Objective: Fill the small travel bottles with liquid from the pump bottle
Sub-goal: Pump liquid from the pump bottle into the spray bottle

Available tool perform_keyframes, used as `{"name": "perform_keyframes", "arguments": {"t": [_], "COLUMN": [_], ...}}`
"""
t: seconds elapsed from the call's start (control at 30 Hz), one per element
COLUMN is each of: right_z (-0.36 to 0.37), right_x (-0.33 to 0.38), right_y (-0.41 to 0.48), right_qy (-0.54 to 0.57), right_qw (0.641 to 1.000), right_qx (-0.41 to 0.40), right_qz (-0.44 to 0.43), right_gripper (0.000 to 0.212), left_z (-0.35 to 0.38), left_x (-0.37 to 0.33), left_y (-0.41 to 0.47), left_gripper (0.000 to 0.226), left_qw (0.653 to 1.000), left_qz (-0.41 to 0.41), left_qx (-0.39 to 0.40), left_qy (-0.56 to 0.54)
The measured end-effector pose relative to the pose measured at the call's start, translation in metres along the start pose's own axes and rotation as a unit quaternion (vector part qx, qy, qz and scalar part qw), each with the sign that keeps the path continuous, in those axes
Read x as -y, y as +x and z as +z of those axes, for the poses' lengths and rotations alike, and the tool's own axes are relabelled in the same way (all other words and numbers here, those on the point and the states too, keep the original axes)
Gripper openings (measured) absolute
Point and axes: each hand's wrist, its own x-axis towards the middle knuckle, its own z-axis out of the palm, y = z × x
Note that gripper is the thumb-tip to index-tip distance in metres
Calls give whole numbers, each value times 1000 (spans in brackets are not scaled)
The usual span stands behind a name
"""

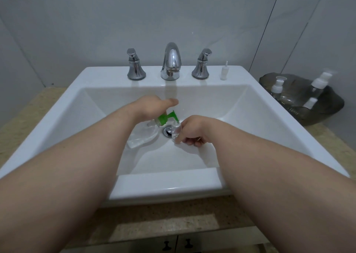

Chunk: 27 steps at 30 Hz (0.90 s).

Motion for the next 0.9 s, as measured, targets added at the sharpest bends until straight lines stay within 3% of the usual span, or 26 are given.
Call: {"name": "perform_keyframes", "arguments": {"t": [0.1,0.23,0.37,0.53,0.73,0.9], "right_z": [0,0,0,-1,-3,-6], "right_x": [-2,-1,-1,-1,1,1], "right_y": [3,1,1,3,6,5], "right_qy": [-1,-5,-12,-16,4,-4], "right_qw": [1000,1000,999,1000,999,998], "right_qx": [-4,-4,-2,-14,-47,-56], "right_qz": [-11,-27,-30,-21,-8,5], "right_gripper": [41,19,18,17,21,20], "left_z": [-1,-5,-11,-16,-14,-7], "left_x": [-5,-5,-3,3,2,6], "left_y": [-4,-7,-10,-9,-9,-5], "left_gripper": [51,37,12,26,19,26], "left_qw": [1000,999,997,996,993,994], "left_qz": [5,23,42,63,111,103], "left_qx": [6,31,47,57,45,30], "left_qy": [-3,20,36,11,-8,-20]}}
